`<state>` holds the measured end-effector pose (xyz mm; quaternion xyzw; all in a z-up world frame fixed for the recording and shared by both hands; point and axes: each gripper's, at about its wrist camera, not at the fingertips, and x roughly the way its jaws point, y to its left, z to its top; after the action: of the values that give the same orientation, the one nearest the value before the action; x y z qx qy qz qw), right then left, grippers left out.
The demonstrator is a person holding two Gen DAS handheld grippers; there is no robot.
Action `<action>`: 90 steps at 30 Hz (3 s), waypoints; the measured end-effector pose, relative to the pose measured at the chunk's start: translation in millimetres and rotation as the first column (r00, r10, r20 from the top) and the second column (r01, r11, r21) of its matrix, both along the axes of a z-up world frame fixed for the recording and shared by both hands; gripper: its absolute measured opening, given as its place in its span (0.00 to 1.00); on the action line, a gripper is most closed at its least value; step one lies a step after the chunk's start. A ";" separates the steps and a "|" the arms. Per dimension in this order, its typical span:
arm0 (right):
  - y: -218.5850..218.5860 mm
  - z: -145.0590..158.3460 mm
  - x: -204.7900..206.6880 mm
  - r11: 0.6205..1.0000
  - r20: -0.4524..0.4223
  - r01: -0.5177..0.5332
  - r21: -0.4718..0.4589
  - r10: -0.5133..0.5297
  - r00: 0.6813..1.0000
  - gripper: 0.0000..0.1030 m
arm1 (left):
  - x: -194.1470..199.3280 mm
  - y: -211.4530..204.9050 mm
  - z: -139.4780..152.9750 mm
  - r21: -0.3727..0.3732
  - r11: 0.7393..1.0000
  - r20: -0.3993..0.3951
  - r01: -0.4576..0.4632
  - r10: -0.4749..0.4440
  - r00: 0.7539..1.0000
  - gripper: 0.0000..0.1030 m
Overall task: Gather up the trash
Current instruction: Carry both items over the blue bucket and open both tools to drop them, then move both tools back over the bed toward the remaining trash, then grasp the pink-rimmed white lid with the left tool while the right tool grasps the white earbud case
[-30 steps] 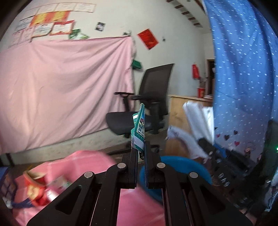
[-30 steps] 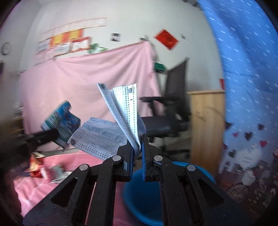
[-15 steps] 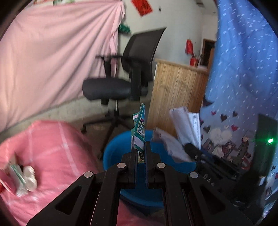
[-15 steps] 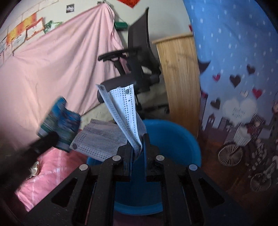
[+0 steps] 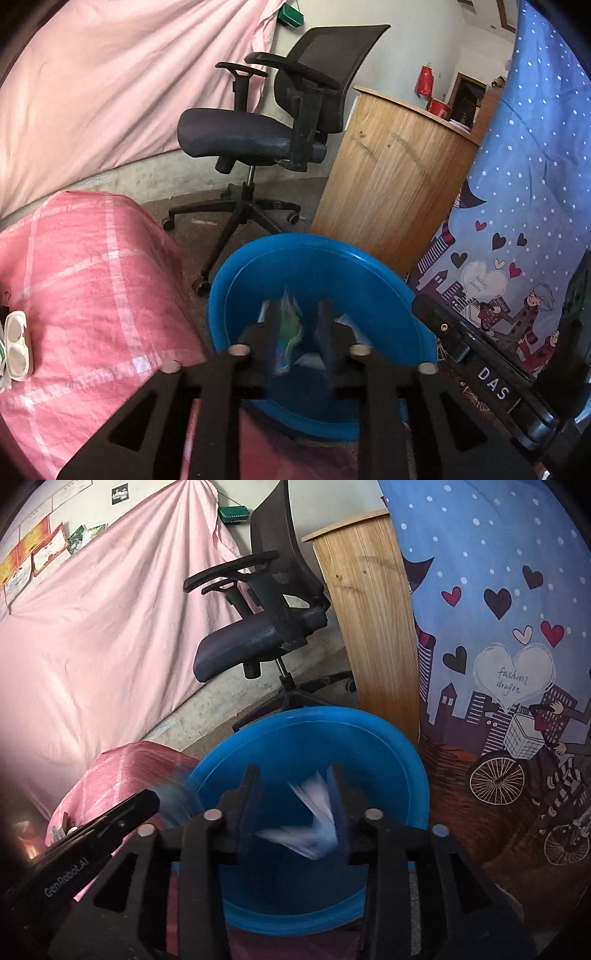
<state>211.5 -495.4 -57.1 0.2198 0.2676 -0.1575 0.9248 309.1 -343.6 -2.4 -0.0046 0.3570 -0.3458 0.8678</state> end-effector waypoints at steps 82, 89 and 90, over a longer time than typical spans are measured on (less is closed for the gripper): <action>249.9 -2.9 127.2 0.638 -0.211 -0.751 -0.168 0.721 0.660 0.74 | -10.2 294.9 -26.4 -0.039 0.886 0.028 -0.462 0.463 0.886 0.73; 252.0 -20.5 135.0 0.615 -0.263 -0.784 -0.080 0.746 0.612 0.61 | -4.8 294.5 -24.7 -0.048 0.909 -0.015 -0.414 0.414 0.910 0.73; 250.0 -20.1 135.3 0.614 -0.258 -0.786 -0.071 0.750 0.609 0.51 | -4.1 293.7 -23.9 -0.053 0.912 -0.019 -0.408 0.407 0.913 0.73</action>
<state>346.8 -245.4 -77.3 -0.0169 0.4134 0.2111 0.8856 305.1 -49.9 -26.4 -0.1043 0.3417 -0.1670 0.9189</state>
